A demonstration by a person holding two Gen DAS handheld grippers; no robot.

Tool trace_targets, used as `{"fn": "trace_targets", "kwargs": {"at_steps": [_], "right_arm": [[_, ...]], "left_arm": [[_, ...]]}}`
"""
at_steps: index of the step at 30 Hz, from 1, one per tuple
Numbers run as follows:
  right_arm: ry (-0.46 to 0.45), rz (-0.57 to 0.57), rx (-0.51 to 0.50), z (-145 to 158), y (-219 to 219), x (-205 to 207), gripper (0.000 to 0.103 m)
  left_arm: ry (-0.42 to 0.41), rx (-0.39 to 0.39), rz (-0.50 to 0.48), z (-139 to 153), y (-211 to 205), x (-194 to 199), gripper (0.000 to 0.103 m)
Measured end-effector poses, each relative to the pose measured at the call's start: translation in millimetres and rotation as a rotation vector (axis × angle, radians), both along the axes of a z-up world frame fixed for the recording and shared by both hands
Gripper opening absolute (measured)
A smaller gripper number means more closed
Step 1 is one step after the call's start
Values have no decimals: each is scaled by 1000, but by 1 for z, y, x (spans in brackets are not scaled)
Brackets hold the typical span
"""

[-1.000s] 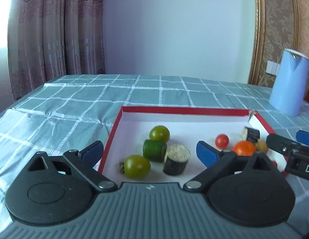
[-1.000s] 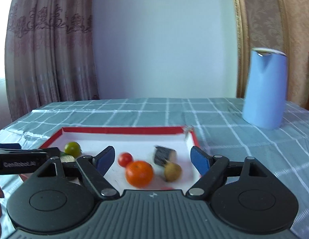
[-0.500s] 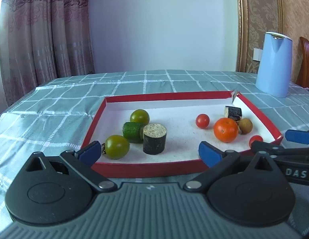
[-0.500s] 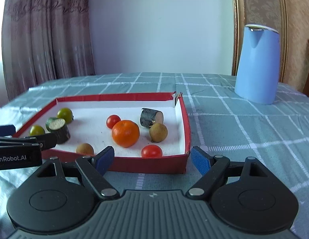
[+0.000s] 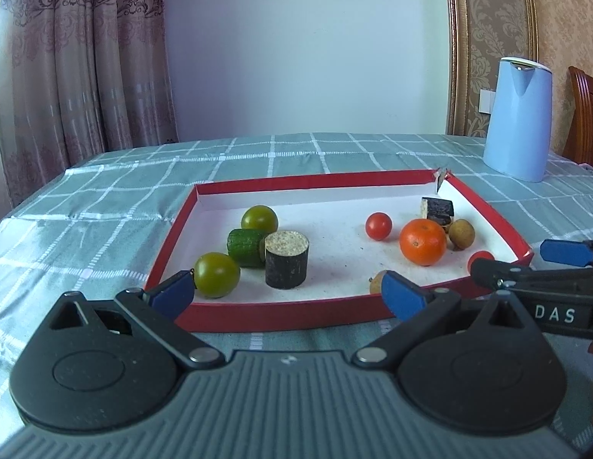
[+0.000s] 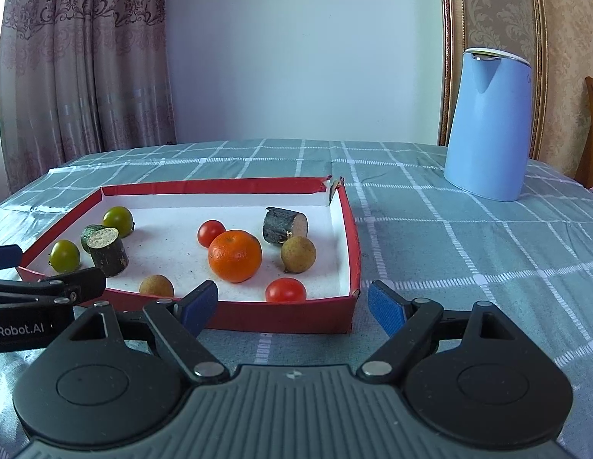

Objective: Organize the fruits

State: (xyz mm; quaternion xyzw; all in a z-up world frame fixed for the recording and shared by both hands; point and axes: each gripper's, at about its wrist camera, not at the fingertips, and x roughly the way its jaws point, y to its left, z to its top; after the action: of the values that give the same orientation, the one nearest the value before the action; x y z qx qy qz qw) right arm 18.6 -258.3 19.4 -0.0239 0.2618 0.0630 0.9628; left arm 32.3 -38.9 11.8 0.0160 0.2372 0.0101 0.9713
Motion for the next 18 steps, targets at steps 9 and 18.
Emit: {"fn": "trace_targets", "kwargs": {"at_steps": [9, 18], "right_arm": [[-1, 0, -1, 0, 0, 0, 86], [0, 5, 0, 0, 0, 0, 86]], "left_arm": [[5, -6, 13, -1, 3, 1, 103], [-5, 8, 2, -1, 2, 0, 103]]}}
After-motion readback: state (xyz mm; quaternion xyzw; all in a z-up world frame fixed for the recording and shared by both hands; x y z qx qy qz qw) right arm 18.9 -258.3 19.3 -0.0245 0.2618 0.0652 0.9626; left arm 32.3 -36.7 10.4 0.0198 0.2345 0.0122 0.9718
